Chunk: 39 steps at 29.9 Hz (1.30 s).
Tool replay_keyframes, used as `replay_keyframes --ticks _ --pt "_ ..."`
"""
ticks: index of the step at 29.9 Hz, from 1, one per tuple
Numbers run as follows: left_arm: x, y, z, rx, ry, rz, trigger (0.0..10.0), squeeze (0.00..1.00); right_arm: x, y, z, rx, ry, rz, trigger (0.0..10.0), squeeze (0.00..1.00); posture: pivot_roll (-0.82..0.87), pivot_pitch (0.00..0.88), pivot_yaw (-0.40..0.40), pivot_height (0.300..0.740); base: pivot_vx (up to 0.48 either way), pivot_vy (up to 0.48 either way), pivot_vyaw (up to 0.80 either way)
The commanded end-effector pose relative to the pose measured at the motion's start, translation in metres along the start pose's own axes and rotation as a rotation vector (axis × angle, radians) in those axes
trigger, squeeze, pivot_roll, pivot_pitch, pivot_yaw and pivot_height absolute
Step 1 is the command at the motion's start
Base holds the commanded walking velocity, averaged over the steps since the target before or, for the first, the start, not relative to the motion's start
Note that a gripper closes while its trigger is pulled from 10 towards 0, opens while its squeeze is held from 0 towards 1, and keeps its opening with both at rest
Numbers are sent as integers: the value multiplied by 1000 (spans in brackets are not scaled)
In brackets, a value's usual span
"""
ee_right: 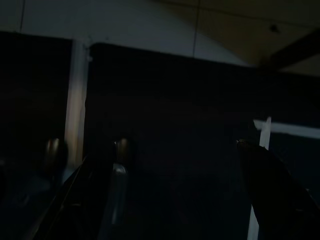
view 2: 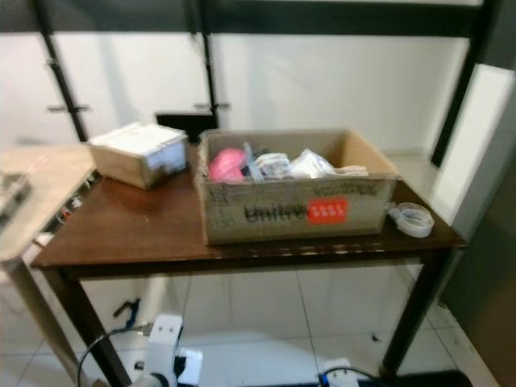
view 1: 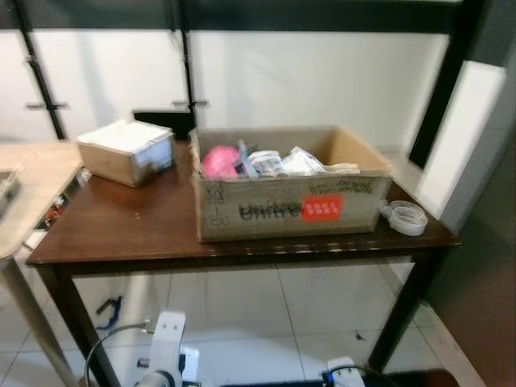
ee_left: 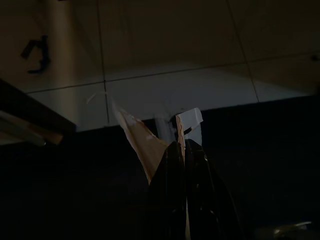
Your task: Picking trash to rubbish bin
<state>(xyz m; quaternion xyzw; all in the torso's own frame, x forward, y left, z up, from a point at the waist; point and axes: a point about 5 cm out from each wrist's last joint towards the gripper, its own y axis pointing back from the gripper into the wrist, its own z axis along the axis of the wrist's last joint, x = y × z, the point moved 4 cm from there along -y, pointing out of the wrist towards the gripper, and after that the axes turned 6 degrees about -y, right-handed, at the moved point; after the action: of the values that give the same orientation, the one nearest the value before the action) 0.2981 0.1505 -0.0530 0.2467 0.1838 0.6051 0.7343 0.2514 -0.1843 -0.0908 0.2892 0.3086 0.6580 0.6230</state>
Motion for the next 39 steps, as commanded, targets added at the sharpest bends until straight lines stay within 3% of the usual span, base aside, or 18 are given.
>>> replay_keyframes --ticks 1,19,26,39 --pt "3 2 -8 26 -1 4 10000 0 3 1 -13 37 -21 7 10000 0 -28 11 6 740 326 0 0" --pt "2 2 -12 53 -18 -5 10000 0 3 1 -16 51 -6 9 10000 0 -32 4 15 740 303 0 0" --pt "3 6 -25 87 -48 6 10000 0 4 2 -19 66 14 21 10000 0 -30 12 7 740 0 0 0" --pt "1 16 -47 98 -35 11 10000 0 4 5 -31 97 35 40 10000 0 -5 111 -37 740 0 0 0"
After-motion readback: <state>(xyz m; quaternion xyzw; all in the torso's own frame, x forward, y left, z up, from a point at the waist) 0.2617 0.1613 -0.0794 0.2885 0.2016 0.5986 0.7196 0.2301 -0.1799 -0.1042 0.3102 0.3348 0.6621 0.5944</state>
